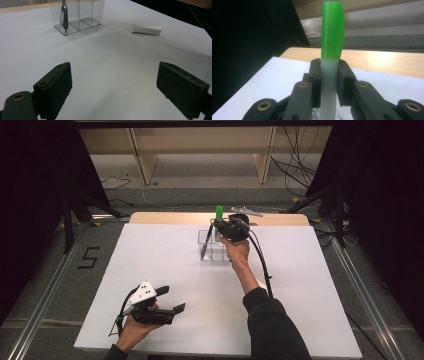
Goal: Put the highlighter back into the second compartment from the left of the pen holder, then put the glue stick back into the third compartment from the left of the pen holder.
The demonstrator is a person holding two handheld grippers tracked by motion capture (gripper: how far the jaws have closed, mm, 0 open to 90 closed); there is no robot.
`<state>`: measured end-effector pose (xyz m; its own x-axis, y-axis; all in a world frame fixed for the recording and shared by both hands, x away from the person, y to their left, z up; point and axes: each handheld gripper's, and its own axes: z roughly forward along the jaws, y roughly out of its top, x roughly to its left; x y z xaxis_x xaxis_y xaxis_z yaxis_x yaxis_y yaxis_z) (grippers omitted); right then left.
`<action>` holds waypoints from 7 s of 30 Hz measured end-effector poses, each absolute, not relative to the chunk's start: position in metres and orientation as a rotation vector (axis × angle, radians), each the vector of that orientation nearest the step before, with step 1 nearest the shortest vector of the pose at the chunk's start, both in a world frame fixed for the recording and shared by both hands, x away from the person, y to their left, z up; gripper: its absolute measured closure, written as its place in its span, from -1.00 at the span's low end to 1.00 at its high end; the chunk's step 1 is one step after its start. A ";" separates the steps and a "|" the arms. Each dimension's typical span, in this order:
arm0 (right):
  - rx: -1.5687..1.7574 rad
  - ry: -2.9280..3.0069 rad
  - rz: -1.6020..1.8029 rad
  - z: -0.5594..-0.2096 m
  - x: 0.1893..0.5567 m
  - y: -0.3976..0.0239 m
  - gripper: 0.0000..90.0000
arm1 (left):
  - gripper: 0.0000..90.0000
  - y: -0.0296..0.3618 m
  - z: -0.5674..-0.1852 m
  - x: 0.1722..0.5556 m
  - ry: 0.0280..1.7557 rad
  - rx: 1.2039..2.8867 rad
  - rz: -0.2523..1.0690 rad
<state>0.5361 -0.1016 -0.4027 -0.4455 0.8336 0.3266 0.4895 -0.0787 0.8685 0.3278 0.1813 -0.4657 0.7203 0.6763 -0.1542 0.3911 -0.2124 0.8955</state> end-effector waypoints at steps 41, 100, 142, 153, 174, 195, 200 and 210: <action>1.273 2.156 1.393 -0.379 0.498 -0.159 -0.20 | -0.73 0.182 -0.466 0.329 0.849 1.813 0.305; 1.167 2.461 0.984 -0.429 0.425 -0.207 -0.37 | -0.74 0.188 -0.465 0.334 0.862 1.775 0.285; 1.138 2.687 0.545 -0.450 0.439 -0.188 -0.14 | -0.75 0.191 -0.465 0.331 0.838 1.804 0.313; 1.160 2.715 0.467 -0.454 0.453 -0.185 0.13 | -0.75 0.192 -0.466 0.332 0.851 1.804 0.308; 1.139 2.767 0.342 -0.456 0.463 -0.175 0.49 | -0.74 0.192 -0.466 0.332 0.848 1.806 0.306; 1.199 2.663 0.740 -0.423 0.460 -0.194 0.51 | -0.73 0.191 -0.466 0.333 0.856 1.809 0.302; 1.213 2.580 0.952 -0.413 0.461 -0.199 0.51 | -0.73 0.192 -0.466 0.333 0.859 1.803 0.300; 1.253 2.487 1.279 -0.402 0.462 -0.199 0.51 | -0.74 0.193 -0.466 0.333 0.860 1.783 0.294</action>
